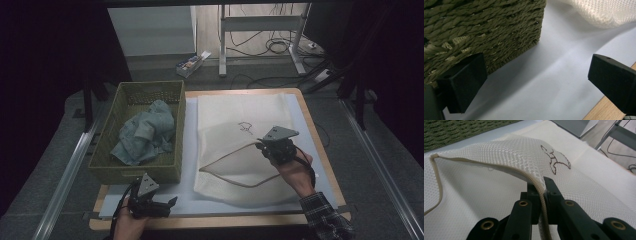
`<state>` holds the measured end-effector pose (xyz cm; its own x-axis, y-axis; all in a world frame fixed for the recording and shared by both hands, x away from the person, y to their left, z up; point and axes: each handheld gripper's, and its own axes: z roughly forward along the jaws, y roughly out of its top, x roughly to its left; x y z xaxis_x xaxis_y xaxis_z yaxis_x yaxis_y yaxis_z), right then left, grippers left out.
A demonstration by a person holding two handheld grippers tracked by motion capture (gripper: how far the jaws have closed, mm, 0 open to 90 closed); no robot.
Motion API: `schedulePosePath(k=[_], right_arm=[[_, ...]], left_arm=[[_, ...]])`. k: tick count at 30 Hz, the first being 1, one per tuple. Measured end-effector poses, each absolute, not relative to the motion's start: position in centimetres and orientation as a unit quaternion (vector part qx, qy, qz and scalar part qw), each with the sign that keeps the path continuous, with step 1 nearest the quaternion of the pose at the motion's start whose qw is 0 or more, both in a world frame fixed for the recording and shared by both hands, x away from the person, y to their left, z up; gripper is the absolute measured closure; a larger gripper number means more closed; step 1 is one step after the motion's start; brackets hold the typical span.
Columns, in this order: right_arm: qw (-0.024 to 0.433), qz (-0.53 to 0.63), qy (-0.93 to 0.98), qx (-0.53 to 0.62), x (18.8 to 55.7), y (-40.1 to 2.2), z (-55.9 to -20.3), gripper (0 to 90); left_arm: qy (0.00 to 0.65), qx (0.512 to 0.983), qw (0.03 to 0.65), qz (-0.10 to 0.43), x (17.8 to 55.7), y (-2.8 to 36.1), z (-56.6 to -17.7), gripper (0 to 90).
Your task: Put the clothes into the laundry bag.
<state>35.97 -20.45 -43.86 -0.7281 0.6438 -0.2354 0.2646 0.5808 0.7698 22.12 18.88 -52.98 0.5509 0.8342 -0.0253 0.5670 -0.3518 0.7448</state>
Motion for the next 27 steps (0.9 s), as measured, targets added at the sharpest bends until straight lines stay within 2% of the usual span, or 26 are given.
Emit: schedulePosePath(k=[27], right_arm=[[0.251, 0.431, 0.826, 0.262, 36.8, -19.1, -39.0, 83.8]], left_arm=[[0.438, 0.801, 0.365, 0.184, 22.1, 18.9, -52.9, 2.0]])
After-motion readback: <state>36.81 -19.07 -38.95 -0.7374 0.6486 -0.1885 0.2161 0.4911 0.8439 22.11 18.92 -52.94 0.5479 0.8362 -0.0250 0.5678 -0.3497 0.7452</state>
